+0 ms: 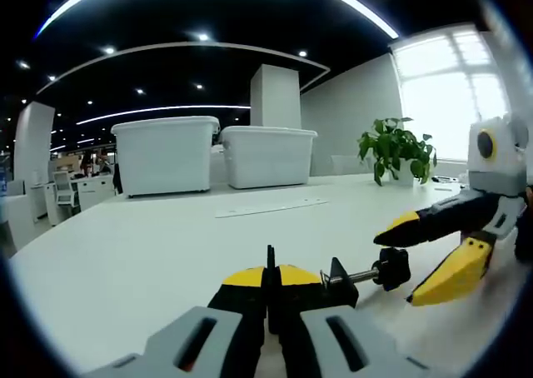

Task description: Clamp the fixed fixture on the desktop, loosen the retaining clip, secure it to the edge of the desk, and tighten the retaining clip.

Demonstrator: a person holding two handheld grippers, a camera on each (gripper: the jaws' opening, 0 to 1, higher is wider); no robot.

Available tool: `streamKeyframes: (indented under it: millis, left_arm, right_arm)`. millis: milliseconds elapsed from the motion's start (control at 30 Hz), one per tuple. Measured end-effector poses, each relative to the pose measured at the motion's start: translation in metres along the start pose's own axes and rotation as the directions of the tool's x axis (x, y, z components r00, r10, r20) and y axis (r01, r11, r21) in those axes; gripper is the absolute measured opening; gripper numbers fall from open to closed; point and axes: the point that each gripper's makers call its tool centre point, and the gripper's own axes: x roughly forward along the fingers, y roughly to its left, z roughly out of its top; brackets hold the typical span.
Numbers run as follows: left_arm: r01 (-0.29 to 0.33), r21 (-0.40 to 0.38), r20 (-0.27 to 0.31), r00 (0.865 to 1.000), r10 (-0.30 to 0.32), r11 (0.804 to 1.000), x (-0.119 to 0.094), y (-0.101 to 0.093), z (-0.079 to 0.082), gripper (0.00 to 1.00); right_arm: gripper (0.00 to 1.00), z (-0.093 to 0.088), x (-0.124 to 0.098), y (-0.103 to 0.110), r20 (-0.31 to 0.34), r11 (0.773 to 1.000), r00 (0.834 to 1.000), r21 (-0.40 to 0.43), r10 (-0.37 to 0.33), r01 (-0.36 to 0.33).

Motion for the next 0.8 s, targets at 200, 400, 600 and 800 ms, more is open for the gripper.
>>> streamKeyframes:
  millis: [200, 400, 600, 800]
  left_arm:
    - [-0.001, 0.0, 0.0, 1.0, 0.001, 1.0, 0.0, 0.0, 0.0, 0.04]
    - [0.001, 0.004, 0.0, 1.0, -0.001, 1.0, 0.001, -0.001, 0.0, 0.04]
    - [0.0, 0.002, 0.001, 1.0, 0.0, 1.0, 0.001, -0.001, 0.0, 0.04]
    - [-0.002, 0.005, 0.002, 1.0, 0.002, 1.0, 0.001, -0.002, 0.001, 0.04]
  right_arm:
    - [0.28, -0.018, 0.004, -0.012, -0.039, 0.982, 0.999, 0.186, 0.005, 0.003]
    - [0.25, -0.014, 0.005, -0.016, -0.027, 0.919, 0.999, 0.394, 0.031, -0.018]
    - [0.23, -0.014, 0.005, -0.016, -0.026, 0.916, 0.999, 0.4, 0.027, -0.014]
    - [0.23, -0.01, 0.005, -0.014, -0.015, 0.984, 1.0, 0.175, 0.003, 0.0]
